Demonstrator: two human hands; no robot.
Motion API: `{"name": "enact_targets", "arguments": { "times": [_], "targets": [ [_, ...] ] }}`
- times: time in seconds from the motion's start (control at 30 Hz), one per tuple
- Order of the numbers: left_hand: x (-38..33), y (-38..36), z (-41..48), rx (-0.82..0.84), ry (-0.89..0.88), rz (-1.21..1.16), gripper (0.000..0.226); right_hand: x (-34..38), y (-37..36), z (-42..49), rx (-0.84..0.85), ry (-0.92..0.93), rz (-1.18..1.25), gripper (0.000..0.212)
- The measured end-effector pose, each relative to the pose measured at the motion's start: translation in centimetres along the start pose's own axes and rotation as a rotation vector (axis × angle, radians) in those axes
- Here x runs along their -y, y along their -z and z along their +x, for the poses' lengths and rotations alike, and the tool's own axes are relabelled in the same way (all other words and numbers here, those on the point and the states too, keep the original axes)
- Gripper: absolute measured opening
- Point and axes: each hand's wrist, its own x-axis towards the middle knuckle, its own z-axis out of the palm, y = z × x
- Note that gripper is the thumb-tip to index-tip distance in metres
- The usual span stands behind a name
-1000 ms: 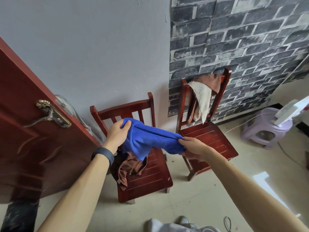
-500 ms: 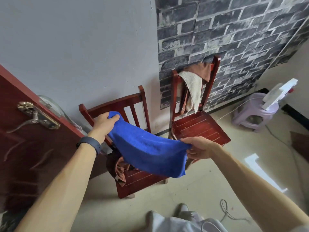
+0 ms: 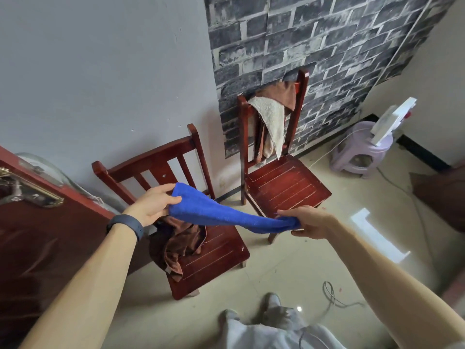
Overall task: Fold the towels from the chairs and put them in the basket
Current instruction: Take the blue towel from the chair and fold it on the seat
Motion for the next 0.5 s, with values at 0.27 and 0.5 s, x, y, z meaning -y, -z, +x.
{"name": "enact_targets", "arguments": {
  "times": [0.27,0.5],
  "targets": [
    [-0.2,-1.6,1.7,0.056,0.043,0.067,0.051,-1.3,1.3,0.7,-0.275,0.142,0.087,0.022],
    [-0.9,-5.0,4.7,0.052,0.026,0.061,0.055,-1.6,5.2,1.7,-0.022,-0.177,0.345,0.039]
  ]
}}
